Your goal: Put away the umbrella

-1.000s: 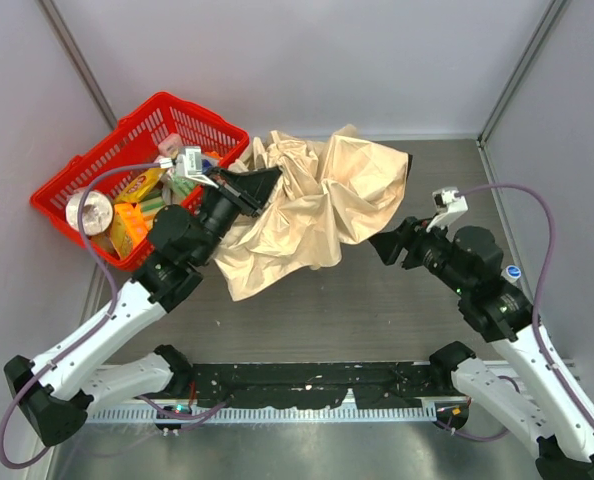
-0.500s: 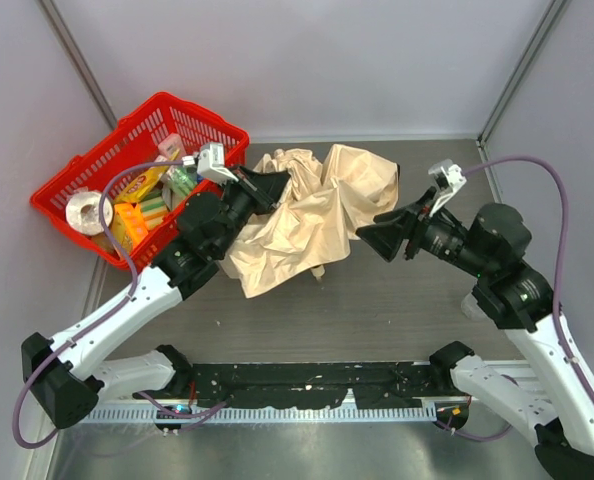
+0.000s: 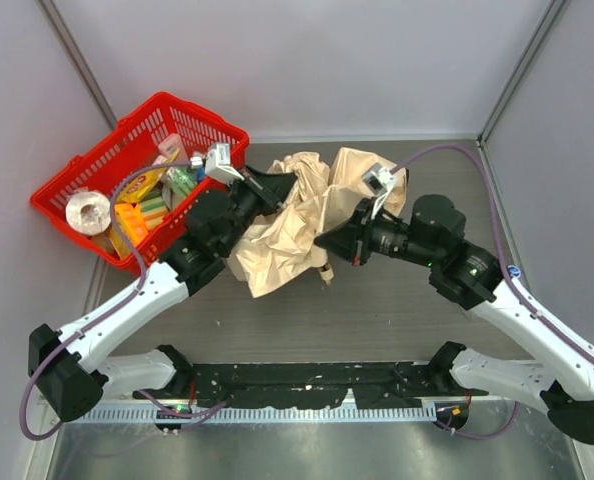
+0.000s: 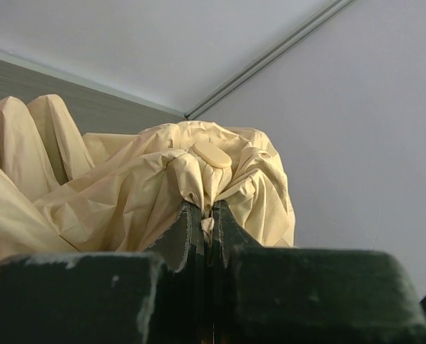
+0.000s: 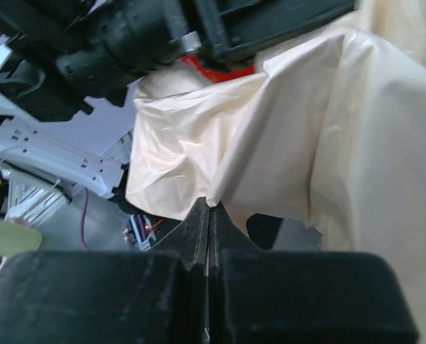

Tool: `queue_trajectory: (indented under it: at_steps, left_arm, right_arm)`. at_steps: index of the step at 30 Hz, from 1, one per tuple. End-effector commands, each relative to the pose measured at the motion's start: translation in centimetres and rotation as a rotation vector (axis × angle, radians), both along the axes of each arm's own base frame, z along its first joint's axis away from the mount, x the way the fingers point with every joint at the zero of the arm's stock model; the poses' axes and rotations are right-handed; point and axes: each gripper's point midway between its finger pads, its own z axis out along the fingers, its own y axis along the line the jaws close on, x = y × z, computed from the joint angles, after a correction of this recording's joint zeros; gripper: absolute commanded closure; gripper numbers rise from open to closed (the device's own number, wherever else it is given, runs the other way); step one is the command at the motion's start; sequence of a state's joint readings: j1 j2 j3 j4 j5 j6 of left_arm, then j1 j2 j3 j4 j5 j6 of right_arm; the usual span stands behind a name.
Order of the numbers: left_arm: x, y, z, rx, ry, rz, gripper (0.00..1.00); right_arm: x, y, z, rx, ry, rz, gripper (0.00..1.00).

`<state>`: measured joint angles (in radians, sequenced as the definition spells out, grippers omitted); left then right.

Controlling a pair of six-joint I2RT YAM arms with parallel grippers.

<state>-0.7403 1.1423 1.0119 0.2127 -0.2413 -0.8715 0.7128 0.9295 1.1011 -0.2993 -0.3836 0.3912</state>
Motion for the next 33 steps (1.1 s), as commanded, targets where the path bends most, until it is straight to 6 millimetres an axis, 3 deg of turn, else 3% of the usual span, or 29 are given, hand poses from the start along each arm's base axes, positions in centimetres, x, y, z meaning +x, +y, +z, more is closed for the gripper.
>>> queue_trajectory:
  at_steps: [1,3,6,7,8,10,14,17,20,24,27,30,33]
  left_arm:
    - [-0.5,-0.4,6.3,-0.212,-0.099,-0.039,1.0]
    - [-0.5,-1.4,6.1,-0.242,-0.085,-0.079,1.0]
    - [-1.0,-2.4,5.7,-0.286,-0.065,-0.141,1.0]
    - [-1.1,-2.5,5.6,-0.295,-0.064,-0.153,1.0]
    - [-1.5,-2.5,5.8,-0.306,-0.071,-0.165,1.0]
    - [-1.8,-2.4,5.7,-0.3,-0.079,-0.174,1.0]
    - [-2.1,-1.9,5.1,-0.26,-0.096,-0.173,1.0]
    - [-2.3,-1.5,4.9,-0.236,-0.123,-0.185,1.0]
    - [-2.3,-1.4,4.8,-0.215,-0.144,-0.202,1.0]
    - [-3.4,-1.9,5.2,-0.204,-0.174,-0.292,1.0]
    - [-4.2,-2.8,5.6,-0.2,-0.196,-0.368,1.0]
    - [-4.8,-3.5,6.0,-0.205,-0.204,-0.423,1.0]
    - [-5.2,-3.7,6.7,-0.216,-0.213,-0.455,1.0]
  right_arm:
    - [-2.5,5.2,0.7,0.067,0.008,0.1,0.99]
    - [-3.9,7.2,-0.3,0.042,0.012,0.146,0.99]
    - [-3.2,7.2,-1.5,-0.018,0.025,0.083,0.99]
    - [-2.0,6.4,-1.0,-0.03,-0.006,0.006,0.94]
    - [-1.5,5.5,-2.0,-0.085,0.009,-0.037,0.88]
    - [-0.5,3.4,-2.1,-0.162,-0.011,-0.132,0.59]
    - [-1.8,-0.1,-0.3,-0.22,-0.03,-0.156,0.35]
    - [-4.6,-2.3,1.4,-0.178,-0.023,-0.095,0.31]
    - [-5.8,-4.1,3.2,-0.142,-0.028,-0.094,0.31]
    - [-2.7,-9.5,3.1,-0.231,-0.07,-0.392,0.31]
    - [-1.6,-9.4,3.2,-0.288,-0.152,-0.407,0.25]
    - [-1.1,-6.9,4.3,-0.281,-0.203,-0.334,0.21]
    - [-0.3,-5.4,3.7,-0.322,-0.208,-0.315,0.2]
